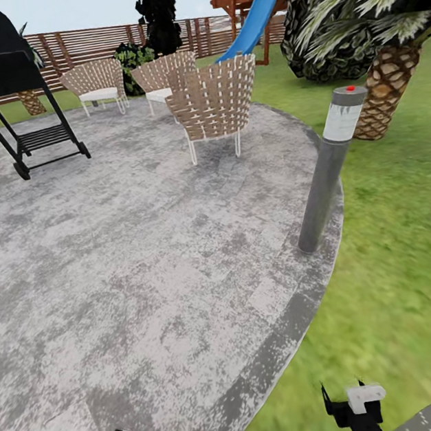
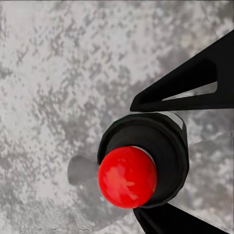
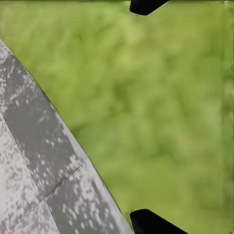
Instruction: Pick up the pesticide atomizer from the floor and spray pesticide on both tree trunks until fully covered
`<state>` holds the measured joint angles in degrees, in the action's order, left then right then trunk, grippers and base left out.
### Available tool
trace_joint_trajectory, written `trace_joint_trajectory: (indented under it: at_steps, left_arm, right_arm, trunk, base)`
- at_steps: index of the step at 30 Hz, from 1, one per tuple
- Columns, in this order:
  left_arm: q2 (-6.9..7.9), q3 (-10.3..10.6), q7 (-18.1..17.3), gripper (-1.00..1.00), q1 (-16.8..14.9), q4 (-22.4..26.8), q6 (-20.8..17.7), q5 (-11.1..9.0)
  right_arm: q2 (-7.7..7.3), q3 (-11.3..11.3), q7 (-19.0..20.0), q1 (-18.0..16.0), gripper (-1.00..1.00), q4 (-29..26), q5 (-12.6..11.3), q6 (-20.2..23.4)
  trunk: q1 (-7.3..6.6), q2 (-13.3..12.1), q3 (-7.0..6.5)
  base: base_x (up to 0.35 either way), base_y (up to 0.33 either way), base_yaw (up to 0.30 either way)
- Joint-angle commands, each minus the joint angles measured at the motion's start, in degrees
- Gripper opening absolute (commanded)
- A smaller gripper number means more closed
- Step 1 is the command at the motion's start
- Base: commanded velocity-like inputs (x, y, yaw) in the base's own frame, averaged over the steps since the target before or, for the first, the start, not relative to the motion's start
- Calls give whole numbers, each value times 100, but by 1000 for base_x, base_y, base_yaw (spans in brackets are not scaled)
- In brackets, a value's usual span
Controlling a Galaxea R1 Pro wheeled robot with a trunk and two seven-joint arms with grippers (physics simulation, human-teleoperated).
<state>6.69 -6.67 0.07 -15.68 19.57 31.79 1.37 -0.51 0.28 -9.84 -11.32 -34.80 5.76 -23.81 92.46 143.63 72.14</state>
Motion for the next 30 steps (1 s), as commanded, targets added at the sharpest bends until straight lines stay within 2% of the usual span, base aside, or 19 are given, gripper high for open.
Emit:
trace_joint_trajectory:
  at_steps: [1, 5, 13, 30]
  left_arm:
    - [-2, -61, 2, -100, 9, -10, 22, 28]
    - [-1, -160, 1, -100, 28, -22, 25, 38]
    - [-1, -168, 1, -100, 29, -44, 29, 39]
    - [-11, -168, 2, -100, 29, -58, 29, 39]
  right_arm:
    - [-1, -1, -48, -3, 100, 122, 59, -12]
    - [-2, 4, -60, -2, 100, 560, 59, -27]
    - [-1, 6, -62, -2, 100, 854, 50, -28]
    - [7, 25, -36, -2, 100, 930, 58, -19]
  trunk:
    - [-4, 0, -22]
    - [-14, -6, -113]
    - [-34, -16, -291]
    - [-78, -39, -668]
  base:
    - [0, 0, -40]
    - [0, 0, -12]
    - [0, 0, 0]
    - [0, 0, 0]
